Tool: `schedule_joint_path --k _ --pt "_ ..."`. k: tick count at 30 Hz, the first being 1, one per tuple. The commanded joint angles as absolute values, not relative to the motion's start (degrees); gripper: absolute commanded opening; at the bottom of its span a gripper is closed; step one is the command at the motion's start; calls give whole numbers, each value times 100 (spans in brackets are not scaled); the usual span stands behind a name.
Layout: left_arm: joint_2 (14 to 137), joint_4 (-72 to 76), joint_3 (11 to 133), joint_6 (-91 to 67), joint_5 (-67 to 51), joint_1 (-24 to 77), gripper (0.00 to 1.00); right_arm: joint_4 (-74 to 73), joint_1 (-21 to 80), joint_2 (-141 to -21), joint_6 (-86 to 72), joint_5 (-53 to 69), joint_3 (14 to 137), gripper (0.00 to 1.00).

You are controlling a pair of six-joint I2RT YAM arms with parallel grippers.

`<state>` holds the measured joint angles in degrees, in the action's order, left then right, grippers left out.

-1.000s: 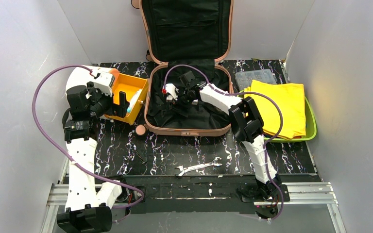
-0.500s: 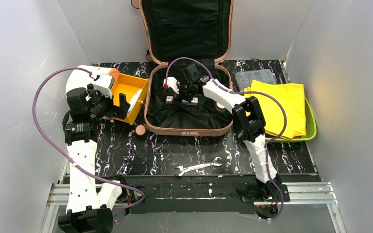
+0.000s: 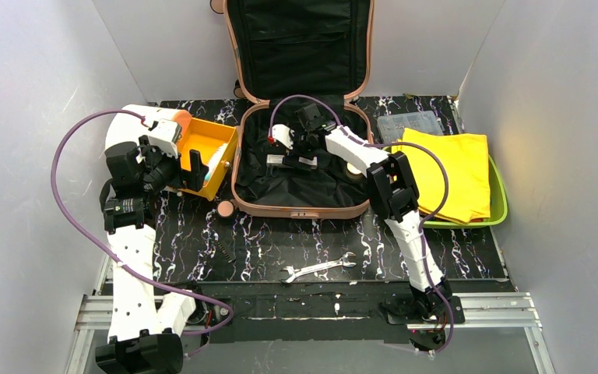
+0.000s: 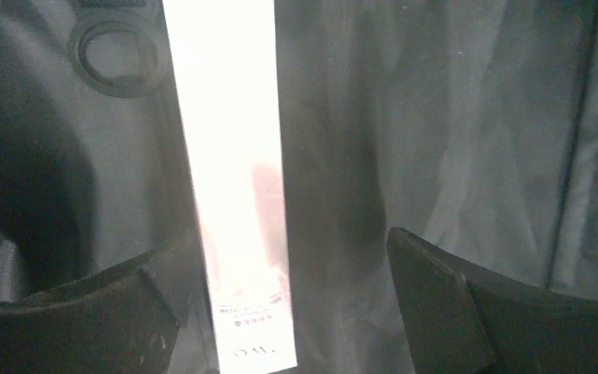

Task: Open, take out, and arrange the luggage
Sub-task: Pick up the makeup from the center of the board.

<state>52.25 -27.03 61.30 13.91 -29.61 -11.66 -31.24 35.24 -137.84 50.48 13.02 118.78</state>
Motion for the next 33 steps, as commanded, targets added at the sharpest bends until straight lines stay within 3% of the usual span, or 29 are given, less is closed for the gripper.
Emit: schedule_joint_path --k 1,6,9,12,26,33 --pt "5124 -2663 6076 1341 -3178 -1206 98 -3464 3542 -13849 5255 1502 12253 91" --pt "5100 -2635 6059 1288 -3283 -1219 98 -3777 3542 -13591 5223 1943 12320 61" --pt "5117 -2643 6085 1262 -3363 -1218 98 -3693 3542 -13257 5082 1949 12174 58" --pt "5181 -2712 6183 1261 -3496 -1215 98 -3447 3542 -12853 4982 1886 11869 48" --pt "5161 -2786 6207 1259 -3894 -1212 98 -3739 3542 -12430 4779 1933 11774 35" --pt "5893 -2844 6601 1845 -5706 -1198 98 -3779 3542 -11531 4685 2268 11081 34"
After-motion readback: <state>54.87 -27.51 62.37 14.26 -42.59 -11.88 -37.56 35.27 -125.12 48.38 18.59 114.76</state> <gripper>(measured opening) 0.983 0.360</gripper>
